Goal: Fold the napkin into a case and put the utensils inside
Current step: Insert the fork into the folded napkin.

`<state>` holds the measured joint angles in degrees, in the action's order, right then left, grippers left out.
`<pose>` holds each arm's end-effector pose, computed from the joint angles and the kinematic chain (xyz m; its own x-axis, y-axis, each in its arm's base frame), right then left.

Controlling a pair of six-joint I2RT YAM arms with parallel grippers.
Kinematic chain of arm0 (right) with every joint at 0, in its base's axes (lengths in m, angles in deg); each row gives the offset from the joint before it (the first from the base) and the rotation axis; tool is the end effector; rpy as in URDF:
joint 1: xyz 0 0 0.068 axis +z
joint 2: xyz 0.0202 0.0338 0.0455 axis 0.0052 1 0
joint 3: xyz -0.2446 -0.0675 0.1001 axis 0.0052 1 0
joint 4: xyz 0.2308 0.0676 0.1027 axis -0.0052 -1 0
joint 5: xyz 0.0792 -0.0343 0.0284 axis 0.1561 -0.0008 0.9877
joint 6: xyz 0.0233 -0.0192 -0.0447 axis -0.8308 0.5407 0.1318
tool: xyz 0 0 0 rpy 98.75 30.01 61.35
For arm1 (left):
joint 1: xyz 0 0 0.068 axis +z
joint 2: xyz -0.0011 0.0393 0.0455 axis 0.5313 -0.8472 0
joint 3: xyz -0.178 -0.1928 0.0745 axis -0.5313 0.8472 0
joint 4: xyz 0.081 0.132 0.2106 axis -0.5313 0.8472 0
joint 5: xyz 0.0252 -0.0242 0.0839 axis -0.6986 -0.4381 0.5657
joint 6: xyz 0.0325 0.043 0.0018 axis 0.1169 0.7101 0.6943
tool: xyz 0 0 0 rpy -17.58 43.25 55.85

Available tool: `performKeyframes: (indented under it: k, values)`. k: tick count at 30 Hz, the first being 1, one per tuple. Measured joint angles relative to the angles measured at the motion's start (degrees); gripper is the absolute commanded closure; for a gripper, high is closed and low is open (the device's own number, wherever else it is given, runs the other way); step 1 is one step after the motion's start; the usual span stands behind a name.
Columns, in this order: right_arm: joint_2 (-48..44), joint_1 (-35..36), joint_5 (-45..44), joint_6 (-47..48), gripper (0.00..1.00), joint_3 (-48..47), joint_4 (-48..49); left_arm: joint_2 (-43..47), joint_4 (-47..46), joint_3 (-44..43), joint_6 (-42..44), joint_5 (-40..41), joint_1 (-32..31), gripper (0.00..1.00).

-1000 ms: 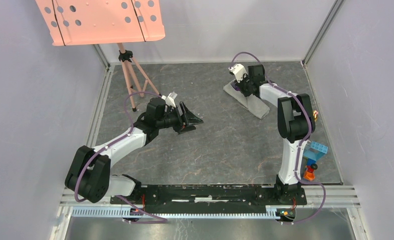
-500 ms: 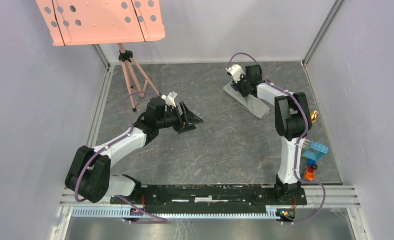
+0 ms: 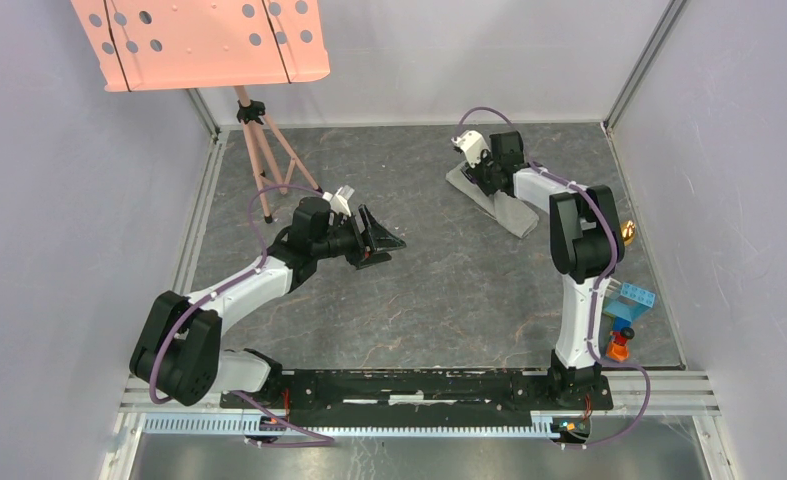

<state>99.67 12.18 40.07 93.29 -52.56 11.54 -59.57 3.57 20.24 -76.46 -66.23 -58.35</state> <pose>0.4586 0.1014 0.1618 -0.4593 -0.5838 -0.6695 -0.5904 0.7638 -0.2609 0.2418 -0.1413 0.2218 -0.9034 -0.3252 -0.2794 0.1031 0.4678 -0.8778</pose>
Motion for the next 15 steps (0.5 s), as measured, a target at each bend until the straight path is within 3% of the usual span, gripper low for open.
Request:
performKeyframes:
  k: [9, 15]
  values:
    - [-2.2, -0.5, -1.3, -0.6, 0.98, 3.7, 1.9, 0.3, 0.0, 0.0, 0.0, 0.0, 0.0, 0.25]
    - [-2.6, -0.8, -2.7, -1.7, 0.81, 4.8, 3.5, 0.3, 0.0, 0.0, 0.0, 0.0, 0.0, 0.25]
